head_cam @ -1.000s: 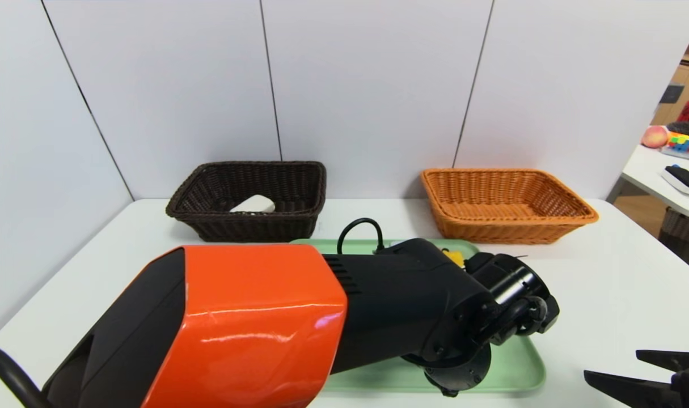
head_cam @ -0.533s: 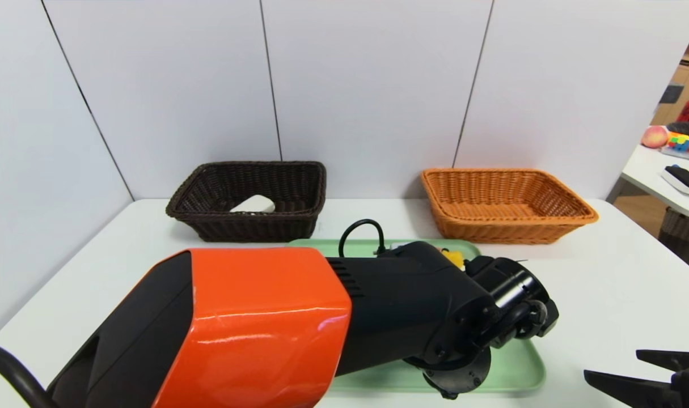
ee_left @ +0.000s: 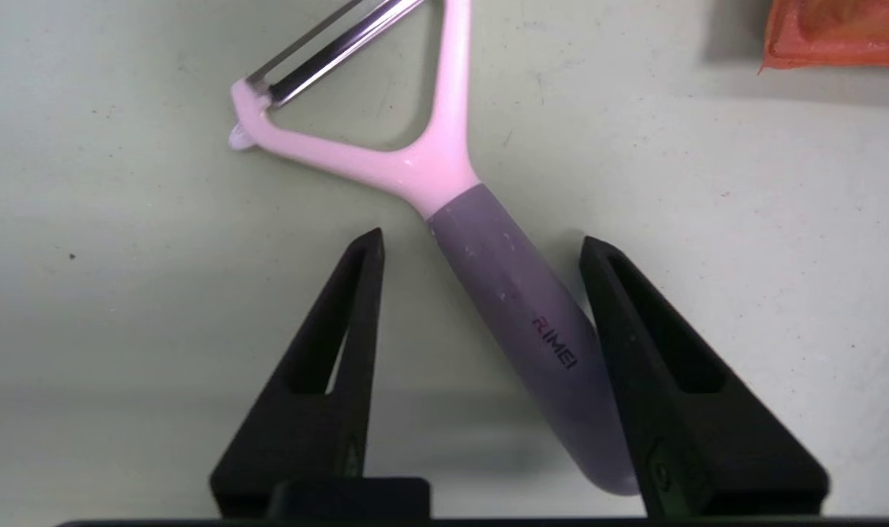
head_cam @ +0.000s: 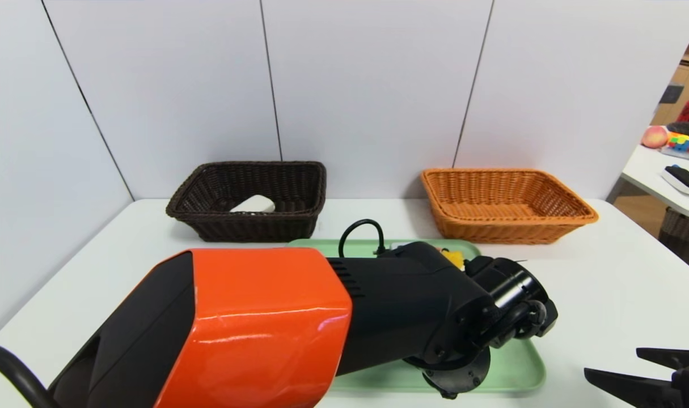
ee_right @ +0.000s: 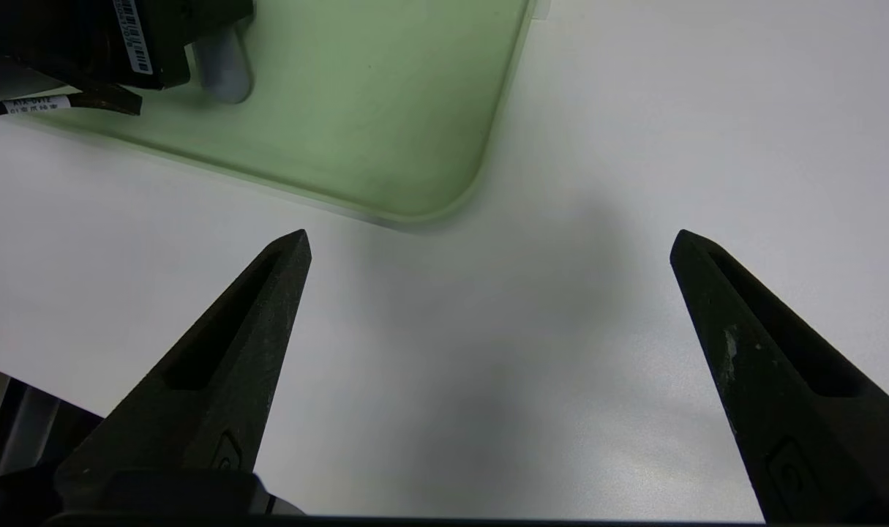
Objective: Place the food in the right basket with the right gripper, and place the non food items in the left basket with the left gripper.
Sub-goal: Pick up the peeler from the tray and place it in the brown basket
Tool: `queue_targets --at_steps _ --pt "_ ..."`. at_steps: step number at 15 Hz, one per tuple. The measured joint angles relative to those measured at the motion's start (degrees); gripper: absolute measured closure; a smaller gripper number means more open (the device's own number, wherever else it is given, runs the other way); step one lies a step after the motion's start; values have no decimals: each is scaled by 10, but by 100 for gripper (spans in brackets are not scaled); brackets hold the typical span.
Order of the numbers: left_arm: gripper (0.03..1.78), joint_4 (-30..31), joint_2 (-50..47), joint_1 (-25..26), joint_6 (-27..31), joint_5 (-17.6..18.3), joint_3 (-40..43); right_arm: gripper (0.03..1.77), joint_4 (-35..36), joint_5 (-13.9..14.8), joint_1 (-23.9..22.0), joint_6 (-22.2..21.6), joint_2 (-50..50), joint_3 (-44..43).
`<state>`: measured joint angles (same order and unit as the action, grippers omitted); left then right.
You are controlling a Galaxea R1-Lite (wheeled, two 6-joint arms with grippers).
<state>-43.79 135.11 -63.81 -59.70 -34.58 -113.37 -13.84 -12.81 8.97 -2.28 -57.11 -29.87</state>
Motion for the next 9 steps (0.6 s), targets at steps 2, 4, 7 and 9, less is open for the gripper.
queue_targets --at_steps 2,4,7,9 --pt "116 0 -1 0 0 1 0 10 0 0 0 0 0 0" --pt "156 -1 -2 0 0 2 0 10 0 -1 0 0 0 -1" --pt "156 -2 -3 0 -1 2 0 10 0 0 0 0 0 -1" --pt "156 -3 -5 0 -1 2 0 10 0 0 0 0 0 0"
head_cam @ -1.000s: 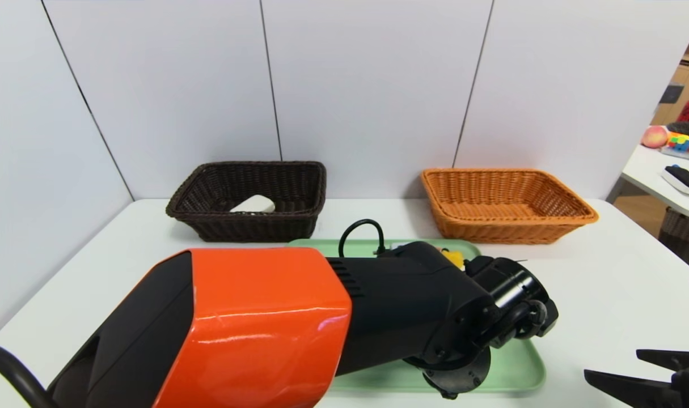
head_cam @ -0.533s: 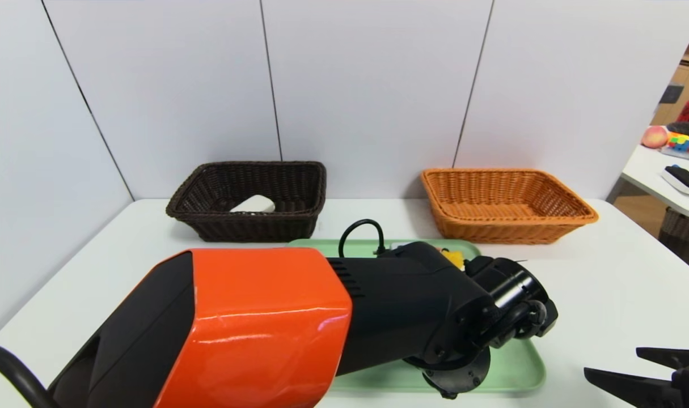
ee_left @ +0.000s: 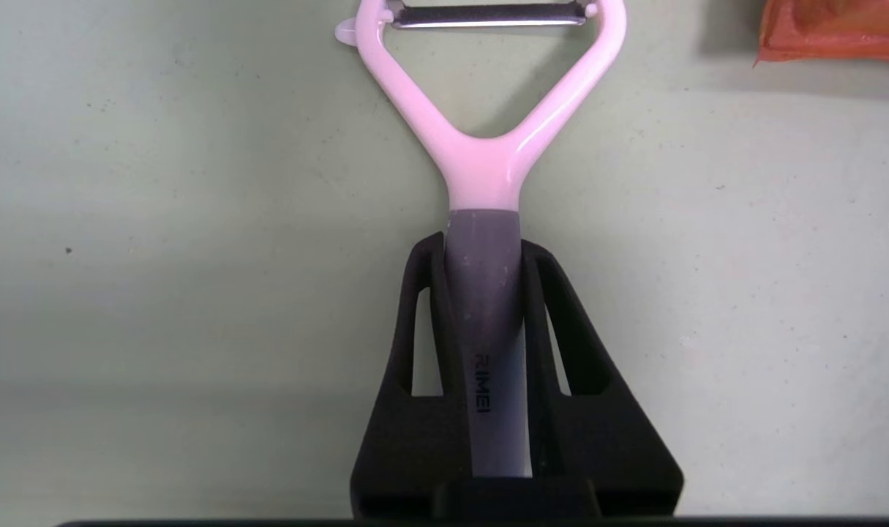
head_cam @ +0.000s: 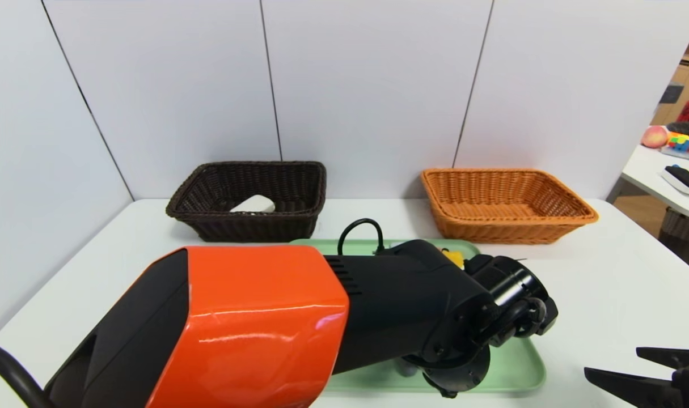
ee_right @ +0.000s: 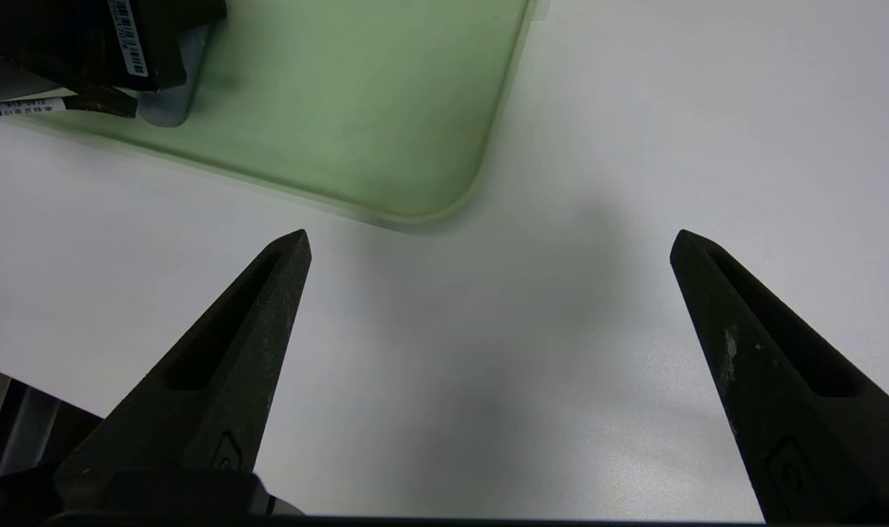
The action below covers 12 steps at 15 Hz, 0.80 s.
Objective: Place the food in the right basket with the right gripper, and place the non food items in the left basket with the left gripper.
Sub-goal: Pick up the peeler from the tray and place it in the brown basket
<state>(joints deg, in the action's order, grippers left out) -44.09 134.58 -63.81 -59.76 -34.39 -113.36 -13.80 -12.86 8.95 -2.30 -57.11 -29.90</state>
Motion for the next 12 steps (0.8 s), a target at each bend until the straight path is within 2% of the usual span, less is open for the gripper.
queue_targets --at_steps 3,6,12 --pt "156 -3 -16 7 7 -1 0 10 -1 0 -1 -1 3 0" --pt "156 0 -56 39 39 -3 0 10 -1 0 -4 -1 8 0" --pt "156 6 -148 174 146 -2 0 10 -1 0 -5 -1 17 1"
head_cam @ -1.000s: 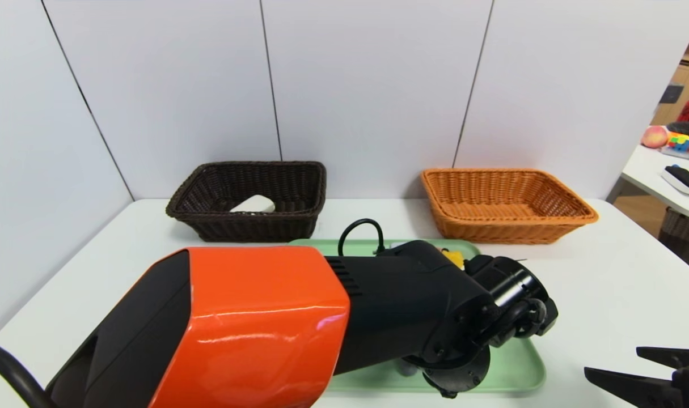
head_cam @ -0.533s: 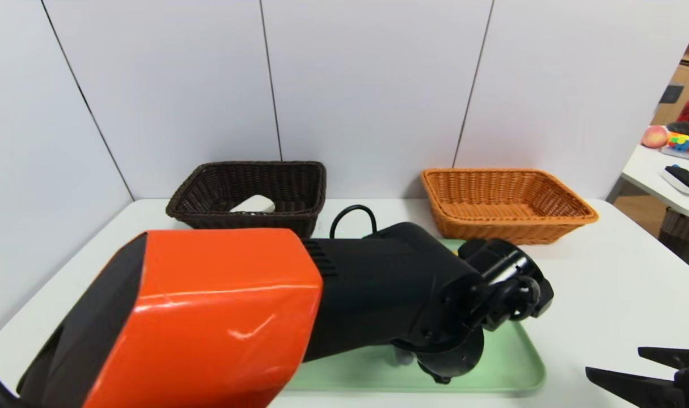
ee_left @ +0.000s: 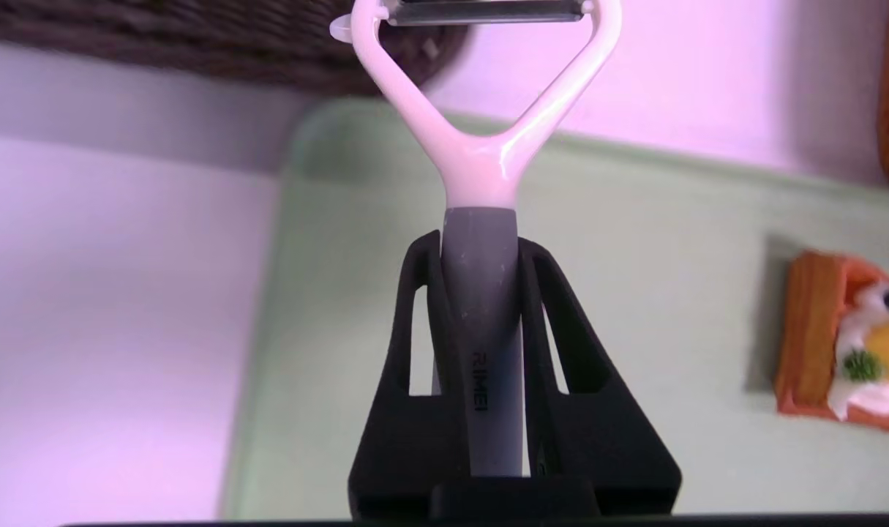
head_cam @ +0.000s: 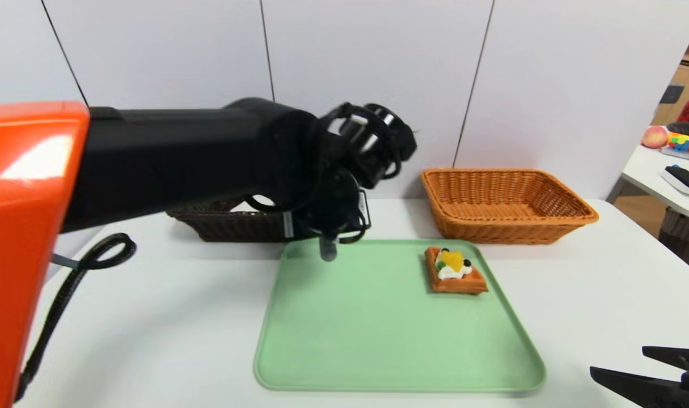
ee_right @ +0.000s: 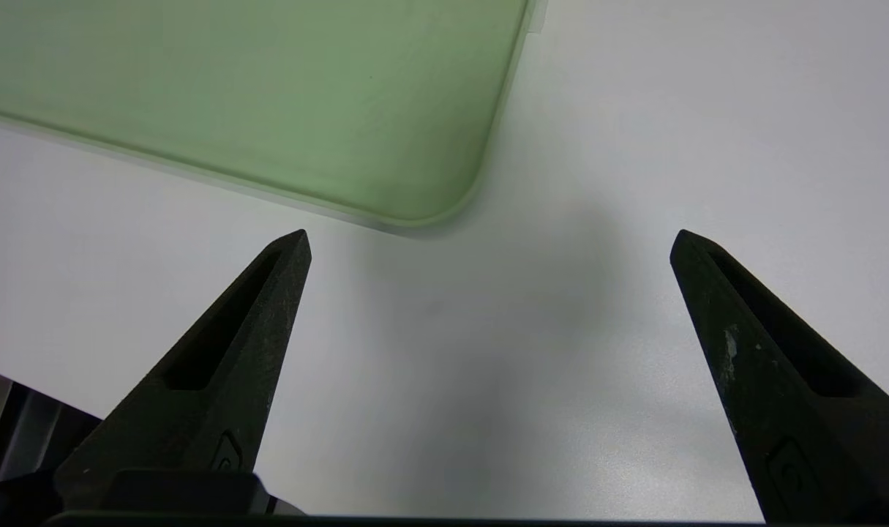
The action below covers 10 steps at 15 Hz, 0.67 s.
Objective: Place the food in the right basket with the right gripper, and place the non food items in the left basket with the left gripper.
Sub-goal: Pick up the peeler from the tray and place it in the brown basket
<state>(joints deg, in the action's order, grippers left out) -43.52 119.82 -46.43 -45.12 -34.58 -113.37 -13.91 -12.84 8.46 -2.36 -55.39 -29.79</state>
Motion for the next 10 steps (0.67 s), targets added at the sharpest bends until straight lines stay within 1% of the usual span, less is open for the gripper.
queue_targets --at_steps 2,4,7,10 --pt "156 3 -25 51 54 8 0 10 0 0 0 0 2 0" --pt "156 15 -41 103 119 29 0 10 0 0 0 0 3 1" --pt "156 41 -55 170 234 84 0 10 -2 0 0 0 9 6" --pt "156 49 -59 214 352 137 0 10 -3 1 0 0 15 8"
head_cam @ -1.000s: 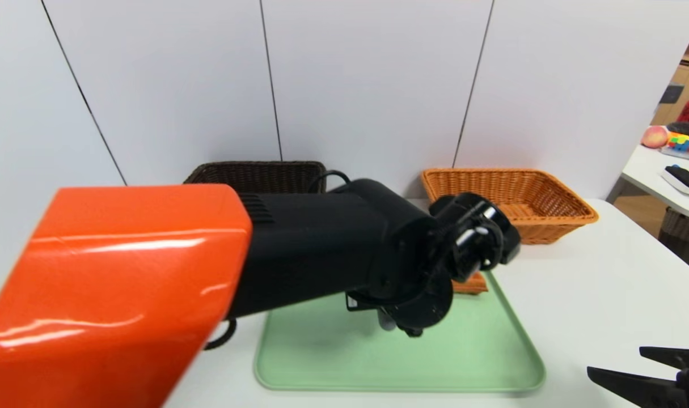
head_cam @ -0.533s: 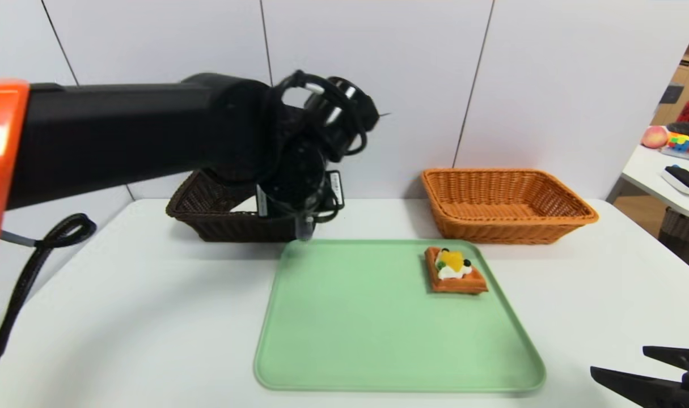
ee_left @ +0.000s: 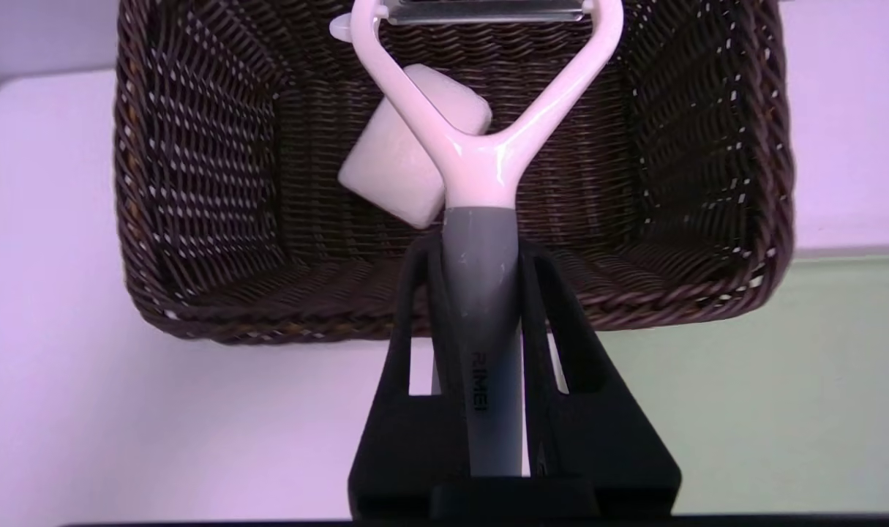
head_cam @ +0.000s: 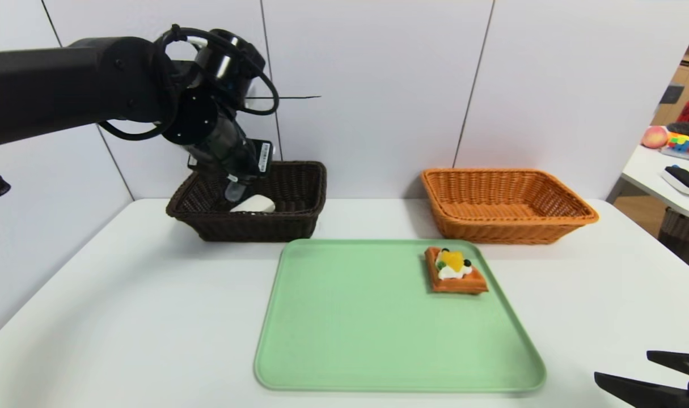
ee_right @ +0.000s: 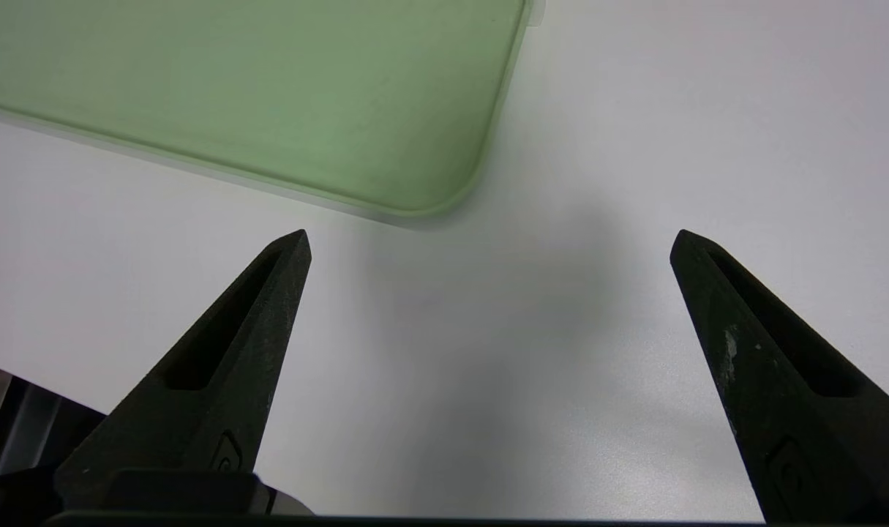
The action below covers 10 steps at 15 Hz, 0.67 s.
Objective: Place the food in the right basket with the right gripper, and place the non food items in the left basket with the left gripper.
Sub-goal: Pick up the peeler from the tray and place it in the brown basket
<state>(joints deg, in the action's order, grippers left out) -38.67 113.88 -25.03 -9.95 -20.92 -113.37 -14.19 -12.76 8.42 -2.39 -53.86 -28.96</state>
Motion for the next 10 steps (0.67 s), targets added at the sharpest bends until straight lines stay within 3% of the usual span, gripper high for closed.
queue_targets --at_steps 6,10 --pt "156 74 11 55 241 92 7 10 -3 0 0 0 7 1" --pt "156 141 47 102 416 175 9 10 -3 0 0 0 7 1"
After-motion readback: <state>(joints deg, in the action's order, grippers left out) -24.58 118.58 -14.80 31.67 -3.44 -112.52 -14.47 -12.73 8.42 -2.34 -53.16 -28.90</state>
